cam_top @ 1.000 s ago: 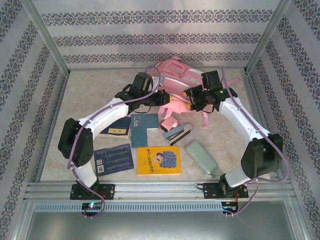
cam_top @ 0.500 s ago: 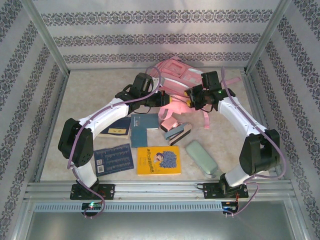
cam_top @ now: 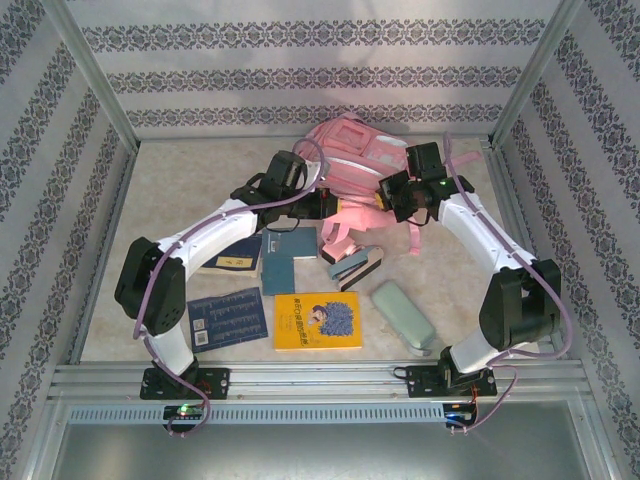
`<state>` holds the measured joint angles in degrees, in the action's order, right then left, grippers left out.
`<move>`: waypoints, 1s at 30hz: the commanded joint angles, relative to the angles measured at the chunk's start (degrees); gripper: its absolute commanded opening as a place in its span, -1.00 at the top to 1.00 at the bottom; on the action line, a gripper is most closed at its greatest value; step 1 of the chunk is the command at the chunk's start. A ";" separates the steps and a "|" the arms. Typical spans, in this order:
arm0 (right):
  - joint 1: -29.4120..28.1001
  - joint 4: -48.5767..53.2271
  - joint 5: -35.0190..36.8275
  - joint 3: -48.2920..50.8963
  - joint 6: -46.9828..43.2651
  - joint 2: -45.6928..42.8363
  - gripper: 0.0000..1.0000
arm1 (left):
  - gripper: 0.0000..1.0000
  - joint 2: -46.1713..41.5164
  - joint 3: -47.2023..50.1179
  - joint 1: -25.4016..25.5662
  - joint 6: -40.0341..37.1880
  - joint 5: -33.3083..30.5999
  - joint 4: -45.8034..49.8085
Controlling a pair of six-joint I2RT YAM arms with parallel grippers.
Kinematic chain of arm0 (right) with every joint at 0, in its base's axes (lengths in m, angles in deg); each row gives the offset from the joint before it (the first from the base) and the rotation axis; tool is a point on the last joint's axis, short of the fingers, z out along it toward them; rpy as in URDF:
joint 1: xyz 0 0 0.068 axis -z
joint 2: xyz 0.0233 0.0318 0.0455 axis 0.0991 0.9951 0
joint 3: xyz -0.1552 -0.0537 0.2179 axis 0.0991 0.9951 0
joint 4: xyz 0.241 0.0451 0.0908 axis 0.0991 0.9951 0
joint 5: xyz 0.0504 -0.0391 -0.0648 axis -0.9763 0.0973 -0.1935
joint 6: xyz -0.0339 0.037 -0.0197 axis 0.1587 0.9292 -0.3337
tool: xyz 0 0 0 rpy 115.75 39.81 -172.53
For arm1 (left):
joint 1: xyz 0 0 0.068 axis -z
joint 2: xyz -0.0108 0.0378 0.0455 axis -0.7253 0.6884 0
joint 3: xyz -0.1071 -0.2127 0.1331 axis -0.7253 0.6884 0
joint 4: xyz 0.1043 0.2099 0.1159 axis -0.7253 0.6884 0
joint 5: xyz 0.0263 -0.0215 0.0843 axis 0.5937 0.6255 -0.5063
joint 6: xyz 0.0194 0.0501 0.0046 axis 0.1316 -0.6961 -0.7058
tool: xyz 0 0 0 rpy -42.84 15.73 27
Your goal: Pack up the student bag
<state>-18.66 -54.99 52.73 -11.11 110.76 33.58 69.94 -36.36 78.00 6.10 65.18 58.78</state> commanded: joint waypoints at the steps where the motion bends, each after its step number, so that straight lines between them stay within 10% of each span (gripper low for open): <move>1: 1.64 5.48 7.10 -2.59 -6.14 -2.00 1.00 | 1.00 -4.99 0.81 -1.44 -3.05 -2.44 1.00; 21: 2.82 22.09 18.71 -18.75 -24.04 1.01 1.00 | 1.00 -1.34 0.30 -7.74 -7.81 -2.44 3.36; 30: -4.45 29.90 8.20 -28.06 -15.26 3.34 0.14 | 1.00 0.27 -3.34 -1.75 -3.33 1.60 -1.34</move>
<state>-20.69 -29.02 64.20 -37.71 90.87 38.17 70.72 -37.41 74.33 0.48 64.61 61.05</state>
